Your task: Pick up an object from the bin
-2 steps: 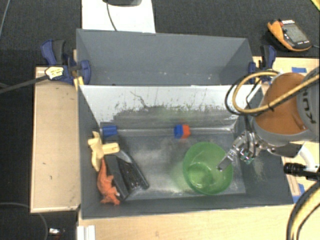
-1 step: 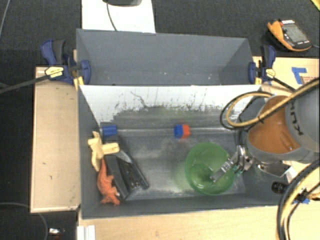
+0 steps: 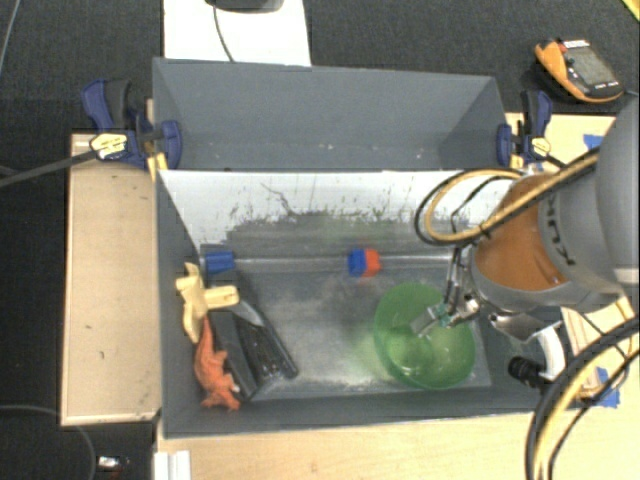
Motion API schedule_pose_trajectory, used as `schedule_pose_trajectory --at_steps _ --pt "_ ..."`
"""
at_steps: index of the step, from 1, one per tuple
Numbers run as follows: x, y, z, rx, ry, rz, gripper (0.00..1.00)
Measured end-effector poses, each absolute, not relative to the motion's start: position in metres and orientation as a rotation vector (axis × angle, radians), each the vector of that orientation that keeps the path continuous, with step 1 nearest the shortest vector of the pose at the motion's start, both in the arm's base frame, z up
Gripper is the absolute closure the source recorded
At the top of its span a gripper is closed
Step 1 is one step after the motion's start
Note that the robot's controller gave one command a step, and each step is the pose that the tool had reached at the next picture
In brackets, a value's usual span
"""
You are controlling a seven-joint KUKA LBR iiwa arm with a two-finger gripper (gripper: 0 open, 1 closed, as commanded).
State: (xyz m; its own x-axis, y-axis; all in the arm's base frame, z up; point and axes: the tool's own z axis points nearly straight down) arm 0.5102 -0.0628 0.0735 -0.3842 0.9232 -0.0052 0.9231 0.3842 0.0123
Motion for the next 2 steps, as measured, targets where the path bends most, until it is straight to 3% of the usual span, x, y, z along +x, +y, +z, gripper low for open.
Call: schedule_pose_trajectory --at_steps 1,2 --pt "0.51 -0.063 0.073 1.735 2.606 0.011 1.0" --pt "0.508 -0.062 0.094 1.737 2.614 0.007 1.0"
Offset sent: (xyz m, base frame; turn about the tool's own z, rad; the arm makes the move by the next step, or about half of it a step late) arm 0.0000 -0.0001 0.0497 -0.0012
